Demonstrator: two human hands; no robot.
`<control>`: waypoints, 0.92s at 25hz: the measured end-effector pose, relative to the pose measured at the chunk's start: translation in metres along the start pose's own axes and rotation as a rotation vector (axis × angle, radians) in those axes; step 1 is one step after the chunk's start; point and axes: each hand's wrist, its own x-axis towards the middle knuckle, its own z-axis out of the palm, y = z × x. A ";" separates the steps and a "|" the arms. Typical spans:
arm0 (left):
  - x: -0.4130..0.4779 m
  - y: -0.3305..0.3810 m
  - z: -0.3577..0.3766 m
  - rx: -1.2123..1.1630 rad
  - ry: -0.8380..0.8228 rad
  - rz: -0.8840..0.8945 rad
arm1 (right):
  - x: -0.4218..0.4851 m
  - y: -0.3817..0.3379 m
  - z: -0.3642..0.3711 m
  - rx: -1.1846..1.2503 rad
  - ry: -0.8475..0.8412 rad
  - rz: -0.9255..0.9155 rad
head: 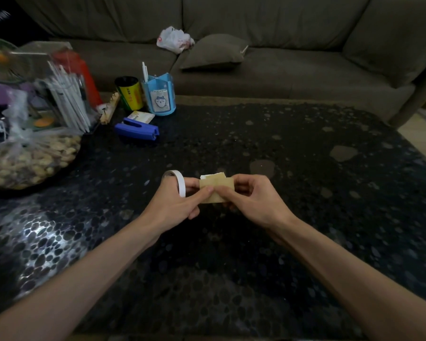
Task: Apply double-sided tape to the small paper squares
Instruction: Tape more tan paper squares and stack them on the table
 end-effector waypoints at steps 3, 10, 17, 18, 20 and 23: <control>0.001 -0.003 -0.001 -0.001 0.026 -0.027 | -0.001 0.001 0.002 0.029 0.014 0.021; 0.002 -0.003 -0.001 -0.016 0.047 -0.044 | -0.003 -0.004 -0.002 0.040 0.036 0.084; 0.009 0.003 0.001 -0.062 0.008 -0.273 | 0.016 0.012 -0.052 -0.090 0.510 0.201; 0.011 0.006 0.001 -0.109 -0.001 -0.302 | 0.020 0.017 -0.064 -0.137 0.569 0.213; 0.013 0.010 -0.001 -0.185 -0.050 -0.284 | 0.028 0.027 -0.079 -0.231 0.646 0.235; 0.009 0.010 -0.008 -0.125 -0.191 -0.204 | 0.033 0.038 -0.085 -0.387 0.674 0.239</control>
